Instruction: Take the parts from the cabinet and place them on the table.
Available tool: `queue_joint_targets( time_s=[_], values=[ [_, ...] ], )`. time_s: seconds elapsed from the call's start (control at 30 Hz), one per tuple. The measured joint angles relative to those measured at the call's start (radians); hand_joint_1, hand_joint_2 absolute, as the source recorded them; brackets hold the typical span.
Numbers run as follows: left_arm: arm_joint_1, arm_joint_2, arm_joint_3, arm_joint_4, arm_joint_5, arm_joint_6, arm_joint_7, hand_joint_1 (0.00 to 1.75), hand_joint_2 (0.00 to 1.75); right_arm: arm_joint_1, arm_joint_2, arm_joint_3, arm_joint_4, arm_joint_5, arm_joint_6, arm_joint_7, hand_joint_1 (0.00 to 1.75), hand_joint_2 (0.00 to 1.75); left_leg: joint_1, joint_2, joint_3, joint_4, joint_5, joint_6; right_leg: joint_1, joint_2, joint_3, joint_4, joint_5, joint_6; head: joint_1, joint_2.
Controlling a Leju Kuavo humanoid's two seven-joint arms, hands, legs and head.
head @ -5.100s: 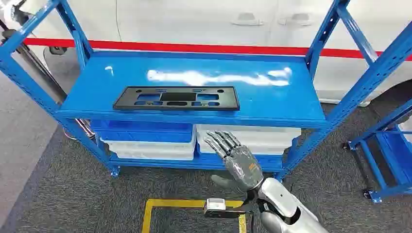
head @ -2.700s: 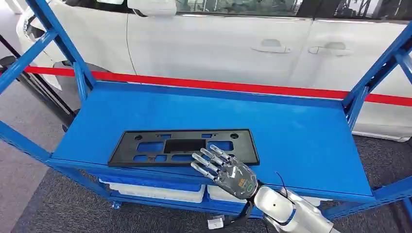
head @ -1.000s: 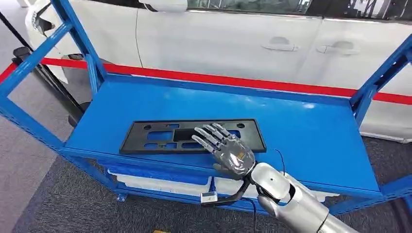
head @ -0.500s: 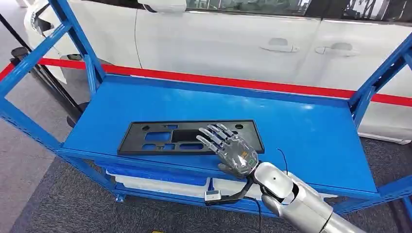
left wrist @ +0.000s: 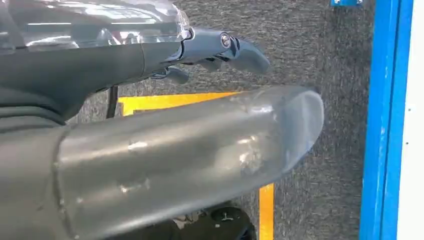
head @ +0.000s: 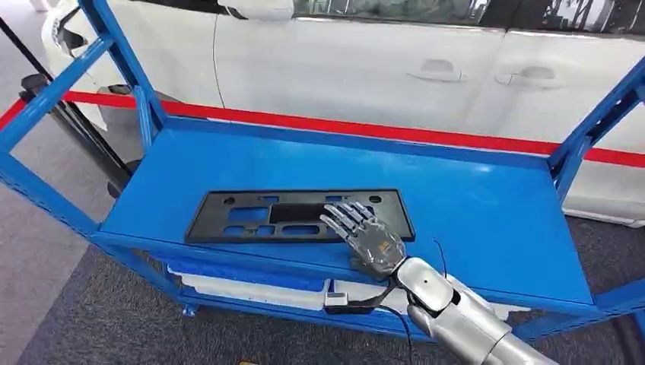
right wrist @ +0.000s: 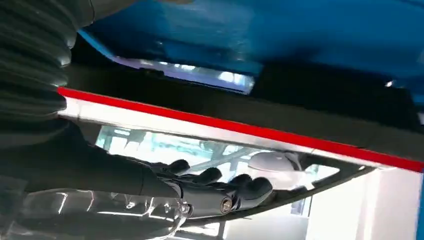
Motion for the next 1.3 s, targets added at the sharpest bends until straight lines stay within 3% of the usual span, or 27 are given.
queue_joint_targets(
  time_s=[0.03,0.07,0.1,0.2,0.23,0.27,0.3,0.37,0.4,0.43,0.53,0.57,0.6,0.7,0.73,0.77,0.8,0.9,0.93,0.97,1.03,1.1,1.13,1.2,1.23,1.27,1.3],
  values=[
    [0.000,0.000,0.000,0.000,0.000,0.000,0.000,0.00,0.00,0.000,0.008,-0.005,0.008,0.000,-0.001,0.000,0.00,1.75,0.000,0.002,0.004,-0.002,0.001,-0.006,0.000,0.002,0.001,-0.004,0.002,-0.005,0.000,0.000],
    [-0.001,0.000,0.000,0.000,0.000,0.000,0.000,0.00,0.00,0.000,0.012,-0.008,0.011,0.000,-0.002,0.000,0.00,1.75,-0.001,0.000,0.004,0.004,-0.004,-0.012,-0.009,0.002,0.008,-0.015,0.007,-0.013,0.000,0.000],
    [-0.001,0.001,0.000,0.000,0.000,0.000,0.001,0.00,0.00,-0.001,0.014,-0.009,0.018,0.001,-0.005,0.000,0.00,1.75,0.002,0.003,-0.002,0.028,-0.023,-0.019,-0.009,-0.005,0.013,-0.017,0.008,-0.016,0.000,0.000],
    [0.000,0.000,0.000,0.001,-0.001,0.000,0.005,0.00,0.00,-0.005,0.014,-0.012,0.045,-0.003,-0.027,-0.006,0.00,1.75,0.003,0.007,-0.101,0.235,-0.132,-0.031,-0.004,-0.009,0.014,-0.017,0.005,-0.026,0.000,0.000],
    [0.002,0.000,0.000,0.002,-0.002,0.000,0.007,0.00,0.00,-0.008,0.014,-0.013,0.055,-0.006,-0.034,-0.009,0.00,1.75,0.003,0.007,-0.127,0.285,-0.144,-0.033,-0.002,-0.010,0.014,-0.016,0.004,-0.028,0.000,0.000],
    [0.004,0.001,0.000,0.002,-0.003,0.002,0.008,0.00,0.00,-0.009,0.014,-0.014,0.064,-0.010,-0.038,-0.015,0.00,1.75,0.003,0.007,-0.130,0.289,-0.131,-0.033,-0.002,-0.010,0.015,-0.016,0.004,-0.028,0.000,0.000],
    [0.004,0.001,0.000,0.002,-0.003,0.002,0.008,0.00,0.00,-0.010,0.014,-0.016,0.067,-0.013,-0.039,-0.017,0.00,1.75,0.003,0.007,-0.111,0.247,-0.099,-0.031,-0.001,-0.009,0.017,-0.016,0.003,-0.028,0.000,0.000],
    [0.004,0.002,0.000,0.002,-0.003,0.002,0.008,0.00,0.00,-0.015,0.014,-0.018,0.074,-0.015,-0.040,-0.019,0.00,1.75,0.003,0.007,-0.032,0.088,-0.018,-0.025,-0.001,-0.007,0.022,-0.015,0.001,-0.024,0.000,0.000],
    [0.004,0.002,0.000,0.002,-0.003,0.002,0.008,0.00,0.00,-0.016,0.014,-0.018,0.076,-0.015,-0.041,-0.019,0.00,1.75,0.003,0.000,0.003,0.019,-0.002,-0.020,-0.001,-0.007,0.023,-0.013,-0.001,-0.021,0.000,0.000],
    [0.002,0.002,0.000,0.002,-0.003,0.003,0.008,0.00,0.00,-0.017,0.014,-0.018,0.078,-0.015,-0.043,-0.018,0.00,1.75,-0.003,-0.003,0.003,0.007,-0.005,-0.011,0.006,-0.002,0.023,-0.005,-0.006,-0.013,0.000,0.000],
    [0.005,0.002,0.000,0.002,-0.010,0.008,0.009,0.00,0.00,-0.020,0.014,-0.019,0.085,-0.015,-0.047,-0.018,0.00,1.75,-0.005,0.002,0.001,0.007,-0.003,0.009,0.004,-0.002,0.026,-0.014,-0.003,0.001,0.000,0.000],
    [0.004,0.001,0.000,0.002,-0.012,0.010,0.009,0.00,0.00,-0.020,0.014,-0.019,0.086,-0.015,-0.048,-0.018,0.00,1.75,0.002,0.004,0.011,-0.004,0.005,0.021,0.004,-0.003,0.022,-0.009,-0.008,0.007,0.000,0.000],
    [0.003,0.000,0.000,0.002,-0.013,0.010,0.008,0.00,0.00,-0.020,0.017,-0.020,0.088,-0.015,-0.049,-0.018,0.00,1.75,0.003,0.003,0.012,-0.007,0.008,0.025,-0.001,0.001,0.019,0.008,-0.023,0.010,0.000,0.000],
    [-0.001,0.001,0.000,0.002,-0.011,-0.001,0.007,0.00,0.00,-0.019,0.018,-0.021,0.096,-0.013,-0.048,-0.018,0.00,1.75,0.003,0.000,0.006,-0.007,0.007,0.035,-0.007,0.017,-0.076,0.210,-0.125,0.017,0.000,0.000],
    [0.000,0.002,0.000,0.002,-0.011,-0.002,0.007,0.00,0.00,-0.019,0.019,-0.021,0.099,-0.012,-0.047,-0.018,0.00,1.75,0.002,0.000,0.007,-0.007,0.005,0.036,-0.009,0.018,-0.108,0.272,-0.139,0.019,0.000,0.000],
    [0.001,0.002,0.000,0.002,-0.010,-0.005,0.007,0.00,0.00,-0.019,0.021,-0.021,0.101,-0.010,-0.047,-0.018,0.00,1.75,0.002,-0.001,0.010,-0.007,0.003,0.035,-0.011,0.018,-0.121,0.291,-0.128,0.020,0.000,0.000],
    [0.001,0.002,0.000,0.002,-0.010,-0.008,0.007,0.00,0.00,-0.019,0.022,-0.021,0.102,-0.009,-0.047,-0.018,0.00,1.75,0.002,-0.002,0.013,-0.007,0.001,0.033,-0.012,0.018,-0.111,0.263,-0.098,0.019,0.000,0.000],
    [0.001,0.000,0.000,0.003,-0.011,-0.013,0.007,0.00,0.00,-0.020,0.025,-0.020,0.103,-0.003,-0.046,-0.018,0.00,1.75,0.002,-0.002,0.029,-0.007,-0.006,0.026,-0.009,0.009,-0.002,0.036,0.023,0.000,0.000,0.000],
    [0.001,-0.001,0.000,0.004,-0.011,-0.014,0.007,0.00,0.00,-0.023,0.029,-0.019,0.104,-0.002,-0.044,-0.018,0.00,1.75,-0.006,0.000,0.027,-0.002,-0.010,0.019,0.002,-0.001,0.016,0.001,0.010,-0.005,0.000,0.000],
    [0.001,-0.001,0.000,0.004,-0.012,-0.013,0.007,0.00,0.00,-0.027,0.037,-0.019,0.105,0.000,-0.041,-0.018,0.00,1.75,-0.004,0.002,0.024,-0.003,-0.010,0.014,0.001,-0.004,0.016,-0.008,0.004,-0.006,0.000,0.000],
    [0.001,-0.001,0.000,0.004,-0.015,-0.009,0.008,0.00,0.00,-0.027,0.048,-0.018,0.108,0.001,-0.037,-0.016,0.00,1.75,-0.001,0.006,0.025,-0.009,-0.010,0.003,0.005,0.003,0.015,-0.010,0.002,-0.010,0.000,0.000],
    [-0.001,-0.001,0.000,0.004,-0.015,-0.004,0.007,0.00,0.00,-0.029,0.055,-0.016,0.109,0.002,-0.032,-0.015,0.00,1.75,0.000,0.006,0.027,0.010,-0.024,-0.012,-0.006,-0.002,0.026,-0.030,0.010,-0.018,0.000,0.000],
    [-0.002,-0.001,0.000,0.004,-0.015,-0.002,0.007,0.00,0.00,-0.029,0.055,-0.015,0.111,0.003,-0.029,-0.015,0.00,1.75,-0.001,0.009,0.009,0.046,-0.052,-0.016,-0.006,-0.003,0.029,-0.032,0.009,-0.024,0.000,0.000],
    [-0.002,-0.001,-0.001,0.004,-0.017,-0.001,0.008,0.00,0.00,-0.031,0.055,-0.013,0.115,0.005,-0.029,-0.015,0.00,1.75,0.000,0.009,-0.069,0.201,-0.133,-0.025,-0.004,-0.007,0.030,-0.032,0.006,-0.030,0.000,0.000],
    [0.000,-0.002,-0.001,0.004,-0.021,-0.001,0.008,0.00,0.00,-0.032,0.055,-0.010,0.118,0.008,-0.028,-0.015,0.00,1.75,0.001,0.009,-0.106,0.271,-0.157,-0.028,-0.003,-0.007,0.030,-0.031,0.005,-0.032,0.000,0.000],
    [0.002,-0.002,-0.001,0.004,-0.022,-0.001,0.008,0.00,0.00,-0.033,0.055,-0.006,0.124,0.013,-0.027,-0.013,0.00,1.75,0.001,0.010,-0.125,0.301,-0.156,-0.031,-0.003,-0.007,0.031,-0.030,0.003,-0.032,0.000,0.000],
    [0.002,-0.002,-0.001,0.004,-0.023,-0.001,0.008,0.00,0.00,-0.037,0.055,-0.003,0.131,0.019,-0.027,-0.011,0.00,1.75,0.002,0.010,-0.119,0.280,-0.128,-0.032,-0.003,-0.006,0.034,-0.029,0.001,-0.031,0.000,0.000]
  ],
)
